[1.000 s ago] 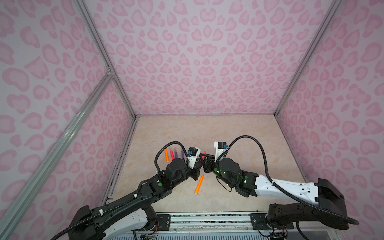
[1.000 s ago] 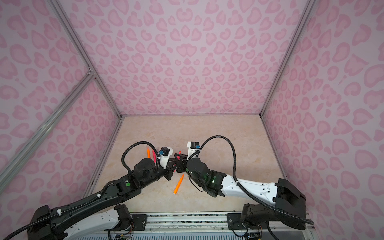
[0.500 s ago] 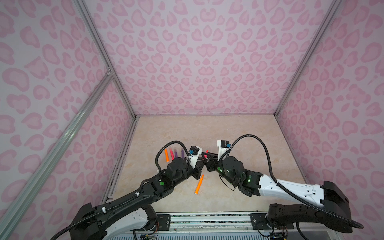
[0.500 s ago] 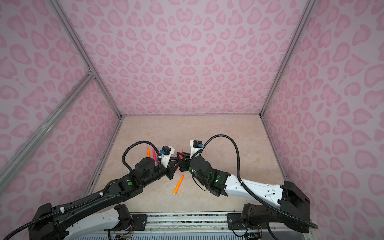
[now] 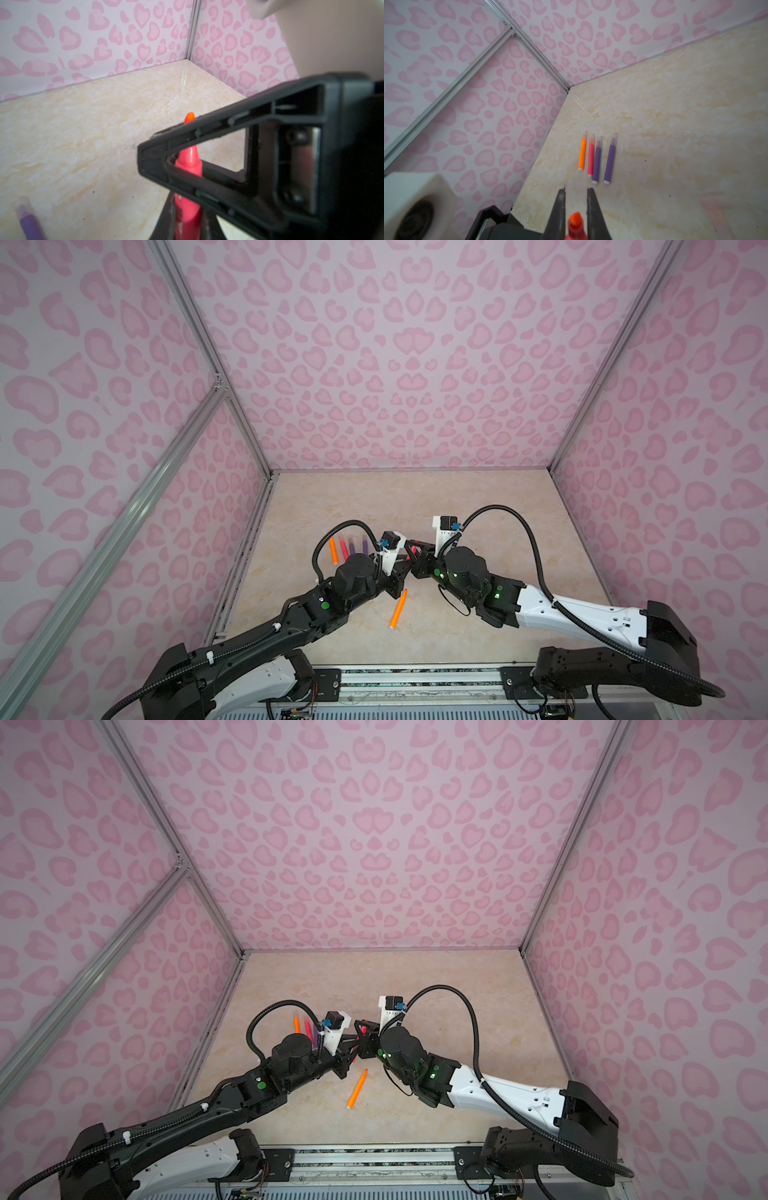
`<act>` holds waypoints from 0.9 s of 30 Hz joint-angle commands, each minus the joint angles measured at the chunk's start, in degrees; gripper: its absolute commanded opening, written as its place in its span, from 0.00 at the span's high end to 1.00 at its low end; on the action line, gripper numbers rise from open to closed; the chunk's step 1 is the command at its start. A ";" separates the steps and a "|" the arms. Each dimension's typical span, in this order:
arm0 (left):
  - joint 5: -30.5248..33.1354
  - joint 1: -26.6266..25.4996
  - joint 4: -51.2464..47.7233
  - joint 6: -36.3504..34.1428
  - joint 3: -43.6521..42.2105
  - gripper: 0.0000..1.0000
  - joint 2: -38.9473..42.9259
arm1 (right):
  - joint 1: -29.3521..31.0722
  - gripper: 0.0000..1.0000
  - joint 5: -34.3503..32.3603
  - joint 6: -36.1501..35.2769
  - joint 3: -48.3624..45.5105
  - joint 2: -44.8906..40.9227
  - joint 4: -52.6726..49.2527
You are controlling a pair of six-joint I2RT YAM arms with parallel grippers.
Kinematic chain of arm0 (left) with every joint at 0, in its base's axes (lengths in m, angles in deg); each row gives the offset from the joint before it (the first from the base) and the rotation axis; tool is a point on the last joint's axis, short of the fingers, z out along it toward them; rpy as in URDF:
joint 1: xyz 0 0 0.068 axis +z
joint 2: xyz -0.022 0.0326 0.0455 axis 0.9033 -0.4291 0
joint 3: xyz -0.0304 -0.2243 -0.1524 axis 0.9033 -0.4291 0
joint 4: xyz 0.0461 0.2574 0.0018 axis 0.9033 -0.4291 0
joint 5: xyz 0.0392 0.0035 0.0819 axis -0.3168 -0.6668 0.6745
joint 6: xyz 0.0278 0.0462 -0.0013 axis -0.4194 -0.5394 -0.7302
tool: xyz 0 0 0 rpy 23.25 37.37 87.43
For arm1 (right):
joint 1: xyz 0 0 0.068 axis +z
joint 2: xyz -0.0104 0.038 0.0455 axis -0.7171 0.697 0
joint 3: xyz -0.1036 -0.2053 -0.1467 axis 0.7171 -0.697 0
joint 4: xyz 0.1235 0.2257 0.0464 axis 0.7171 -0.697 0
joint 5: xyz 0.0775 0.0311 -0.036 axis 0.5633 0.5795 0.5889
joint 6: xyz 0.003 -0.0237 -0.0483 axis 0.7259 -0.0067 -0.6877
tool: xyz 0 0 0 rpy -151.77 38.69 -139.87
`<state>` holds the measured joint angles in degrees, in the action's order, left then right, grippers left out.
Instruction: Insert the pens into the pen caps
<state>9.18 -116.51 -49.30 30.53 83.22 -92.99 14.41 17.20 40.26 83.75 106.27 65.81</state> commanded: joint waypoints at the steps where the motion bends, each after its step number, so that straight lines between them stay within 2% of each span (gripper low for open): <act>1: 0.38 -0.11 3.30 -0.50 0.77 0.90 0.47 | -0.03 0.94 -0.81 0.65 -0.06 -0.10 -2.30; 7: 0.76 -0.11 3.65 -0.35 0.32 0.76 1.33 | 1.60 0.95 -1.86 0.62 -0.77 -0.49 -1.65; 12: 0.95 -0.14 3.58 -0.33 0.18 0.73 1.68 | 2.40 0.95 -1.69 0.74 -0.61 0.21 -1.05; 17: 0.89 -0.11 3.48 -0.45 0.28 0.90 1.50 | 2.53 0.96 -2.37 0.58 -0.48 0.35 -1.25; 20: 0.85 -0.11 3.46 -0.37 0.29 0.96 1.46 | 2.53 0.95 -2.65 0.53 -0.61 -0.09 -1.34; 24: 1.24 -0.12 3.48 -0.19 0.35 0.97 1.41 | 2.46 0.85 -3.22 0.03 -0.71 -0.99 -1.95; 26: 1.81 -0.11 3.48 0.21 0.27 0.97 1.48 | 2.44 0.74 -3.56 -0.27 -1.08 -1.70 -1.96; 27: 2.39 -0.11 3.55 0.38 0.19 0.97 1.49 | 2.44 0.72 -3.89 -0.37 -1.22 -2.06 -1.94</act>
<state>9.95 -116.69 -49.39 30.18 83.22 -91.65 16.77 14.56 40.56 83.14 104.81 64.56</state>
